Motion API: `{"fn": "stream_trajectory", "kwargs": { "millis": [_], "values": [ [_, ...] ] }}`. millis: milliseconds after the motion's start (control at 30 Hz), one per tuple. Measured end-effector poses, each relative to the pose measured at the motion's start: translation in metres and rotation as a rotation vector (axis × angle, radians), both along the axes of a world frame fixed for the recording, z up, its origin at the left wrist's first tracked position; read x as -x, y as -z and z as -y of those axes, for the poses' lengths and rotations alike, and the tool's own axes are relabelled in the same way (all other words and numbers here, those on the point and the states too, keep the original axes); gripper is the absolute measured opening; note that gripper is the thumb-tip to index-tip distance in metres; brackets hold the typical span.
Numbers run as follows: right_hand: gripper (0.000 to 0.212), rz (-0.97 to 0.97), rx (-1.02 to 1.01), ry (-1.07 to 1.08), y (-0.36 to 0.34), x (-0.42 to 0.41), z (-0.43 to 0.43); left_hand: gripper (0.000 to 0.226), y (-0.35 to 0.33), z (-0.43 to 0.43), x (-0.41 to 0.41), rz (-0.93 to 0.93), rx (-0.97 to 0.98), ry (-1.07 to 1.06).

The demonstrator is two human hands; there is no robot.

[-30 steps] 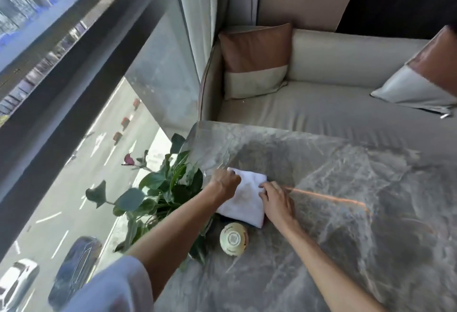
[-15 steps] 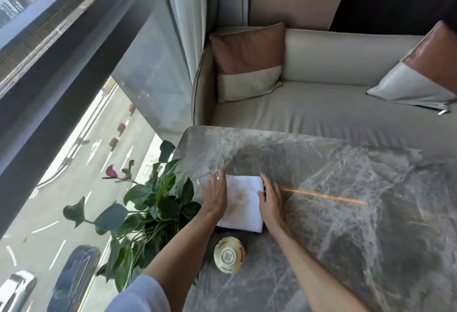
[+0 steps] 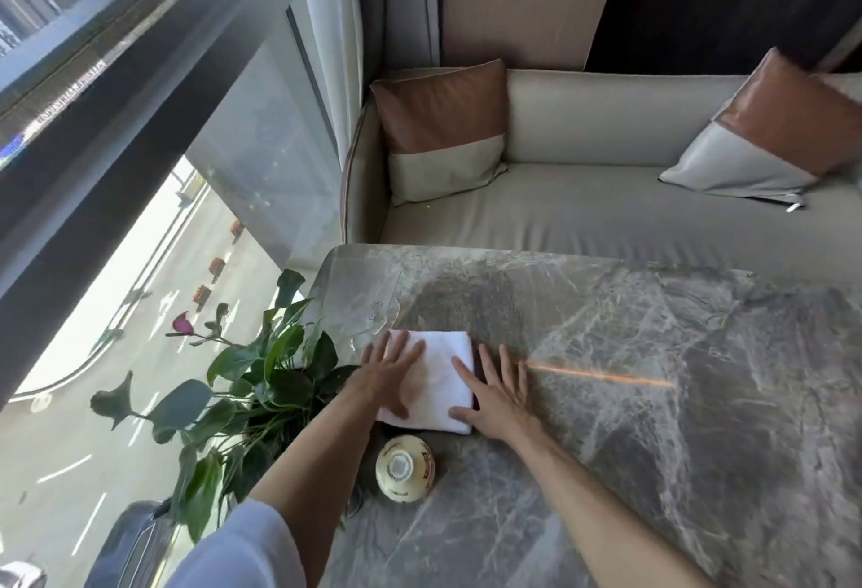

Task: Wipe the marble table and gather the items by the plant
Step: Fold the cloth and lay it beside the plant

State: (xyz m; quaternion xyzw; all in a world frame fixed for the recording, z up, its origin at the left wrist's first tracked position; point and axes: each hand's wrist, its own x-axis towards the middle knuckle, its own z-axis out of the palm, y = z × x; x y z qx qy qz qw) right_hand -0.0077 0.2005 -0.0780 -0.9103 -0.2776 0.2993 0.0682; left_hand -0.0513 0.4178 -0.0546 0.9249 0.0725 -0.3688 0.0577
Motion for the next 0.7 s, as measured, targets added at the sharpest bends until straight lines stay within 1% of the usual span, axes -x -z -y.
{"fn": "stream_trajectory", "kwargs": {
  "millis": [67, 133, 167, 233, 300, 367, 433, 467, 533, 600, 667, 700],
  "values": [
    [0.081, -0.048, -0.106, 0.062, -0.021, -0.003, 0.01, 0.116, -0.025, 0.004, -0.006, -0.016, 0.062, -0.085],
    [0.075, -0.089, -0.266, 0.189, -0.047, -0.004, 0.031, 0.094, -0.057, 0.008, -0.012, 0.013, 0.162, -0.158],
    [0.07, -0.172, -0.378, 0.287, -0.064, -0.004, 0.046, 0.08, -0.076, 0.01, -0.015, 0.036, 0.204, -0.179],
    [0.062, -0.455, -0.652, 0.51, -0.104, 0.002, 0.086, 0.058, -0.118, 0.022, -0.015, 0.122, 0.282, -0.233],
    [0.061, -0.697, -0.847, 0.677, -0.143, 0.014, 0.137, 0.047, -0.159, 0.046, -0.008, 0.287, 0.318, -0.284],
    [0.063, -0.918, -1.101, 0.852, -0.17, 0.031, 0.193, 0.044, -0.197, 0.086, 0.012, 0.517, 0.308, -0.35],
    [0.066, -1.086, -1.352, 1.019, -0.184, 0.053, 0.249, 0.041, -0.224, 0.14, 0.043, 0.728, 0.326, -0.412],
    [0.07, -1.152, -1.433, 1.088, -0.189, 0.066, 0.277, 0.04, -0.23, 0.17, 0.061, 0.794, 0.345, -0.413],
    [0.072, -1.215, -1.518, 1.154, -0.193, 0.09, 0.329, 0.035, -0.23, 0.233, 0.098, 0.83, 0.369, -0.403],
    [0.069, -1.254, -1.553, 1.19, -0.19, 0.112, 0.38, 0.033, -0.213, 0.294, 0.13, 0.759, 0.364, -0.394],
    [0.07, -1.187, -1.513, 1.202, -0.191, 0.13, 0.428, 0.034, -0.192, 0.349, 0.153, 0.651, 0.34, -0.383],
    [0.077, -1.129, -1.473, 1.196, -0.194, 0.139, 0.452, 0.034, -0.182, 0.374, 0.162, 0.587, 0.339, -0.368]
  ]
}}
